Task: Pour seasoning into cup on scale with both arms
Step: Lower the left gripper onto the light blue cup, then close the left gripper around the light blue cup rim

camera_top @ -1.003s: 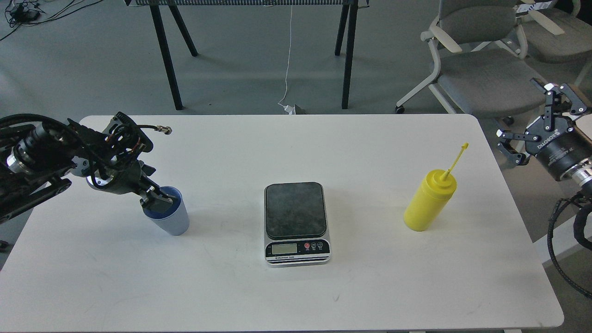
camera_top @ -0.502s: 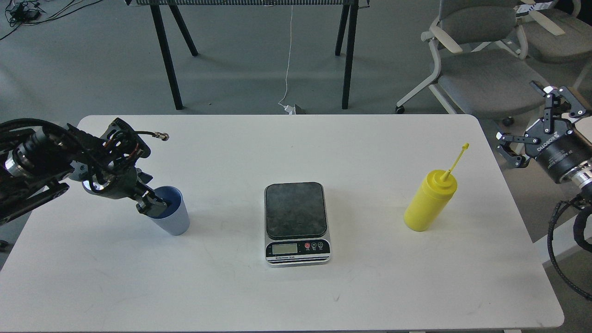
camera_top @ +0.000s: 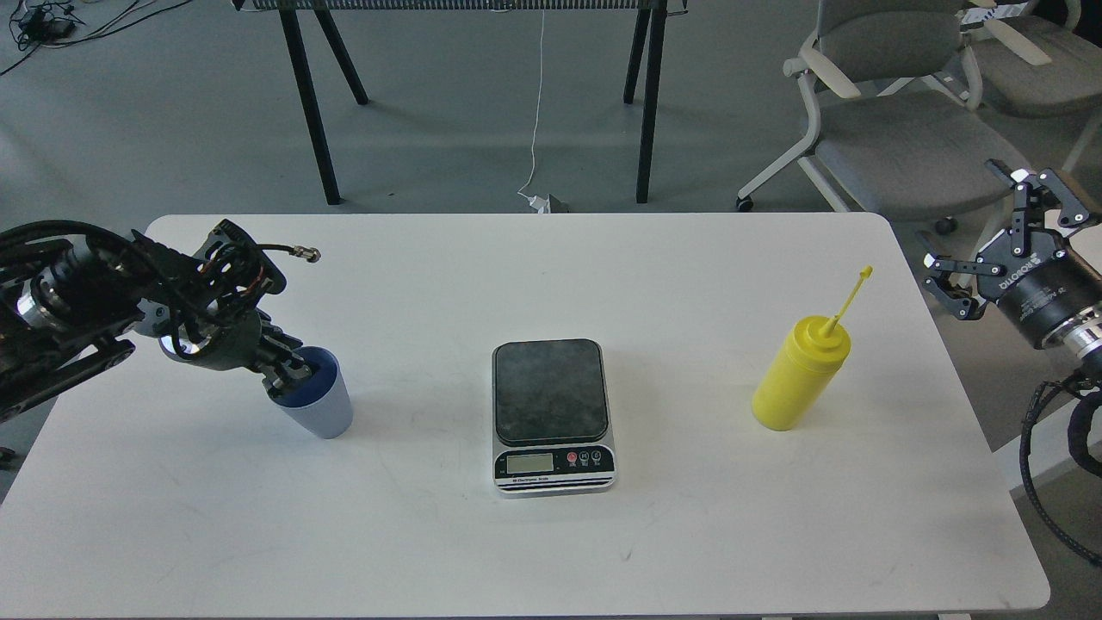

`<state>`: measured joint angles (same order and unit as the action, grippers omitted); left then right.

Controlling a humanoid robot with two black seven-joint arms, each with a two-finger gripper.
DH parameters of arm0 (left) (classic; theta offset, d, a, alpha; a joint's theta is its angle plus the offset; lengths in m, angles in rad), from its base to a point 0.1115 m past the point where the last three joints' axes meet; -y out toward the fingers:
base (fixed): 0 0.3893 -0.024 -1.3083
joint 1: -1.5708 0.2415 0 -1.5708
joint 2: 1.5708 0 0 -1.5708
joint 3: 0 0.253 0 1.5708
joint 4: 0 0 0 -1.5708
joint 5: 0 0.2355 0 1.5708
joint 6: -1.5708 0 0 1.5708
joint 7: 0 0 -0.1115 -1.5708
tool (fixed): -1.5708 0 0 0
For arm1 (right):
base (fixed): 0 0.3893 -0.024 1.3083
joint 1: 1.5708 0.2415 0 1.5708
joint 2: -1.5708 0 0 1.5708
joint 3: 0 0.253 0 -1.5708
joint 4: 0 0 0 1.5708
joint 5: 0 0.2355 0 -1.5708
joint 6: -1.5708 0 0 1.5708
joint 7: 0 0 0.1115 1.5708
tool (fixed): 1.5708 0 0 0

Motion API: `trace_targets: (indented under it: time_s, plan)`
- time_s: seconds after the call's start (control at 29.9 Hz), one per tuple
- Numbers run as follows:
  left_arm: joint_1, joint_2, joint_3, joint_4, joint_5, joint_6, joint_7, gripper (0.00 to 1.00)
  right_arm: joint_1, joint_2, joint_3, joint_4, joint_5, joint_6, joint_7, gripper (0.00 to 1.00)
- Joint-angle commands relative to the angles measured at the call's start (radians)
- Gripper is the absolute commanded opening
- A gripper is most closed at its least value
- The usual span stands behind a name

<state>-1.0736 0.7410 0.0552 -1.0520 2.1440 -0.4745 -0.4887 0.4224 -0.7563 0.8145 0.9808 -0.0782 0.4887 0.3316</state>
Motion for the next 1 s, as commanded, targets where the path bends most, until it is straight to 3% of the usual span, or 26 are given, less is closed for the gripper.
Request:
trace_targets:
  time_s: [0.0, 0.33, 0.97]
  plan:
    - [0.006, 0.000, 0.000, 0.012, -0.001, 0.049, 0.000, 0.16, -0.002, 0.000, 0.000, -0.001, 0.000, 0.000, 0.001, 0.99]
    - [0.004, -0.006, 0.000, 0.035, -0.003, 0.063, 0.000, 0.00, -0.004, 0.000, 0.000, -0.001, 0.000, 0.000, 0.001, 0.99]
    - [0.000, -0.002, 0.000, 0.043, -0.006, 0.062, 0.000, 0.00, -0.008, 0.000, 0.000, 0.001, 0.000, 0.000, 0.001, 0.99]
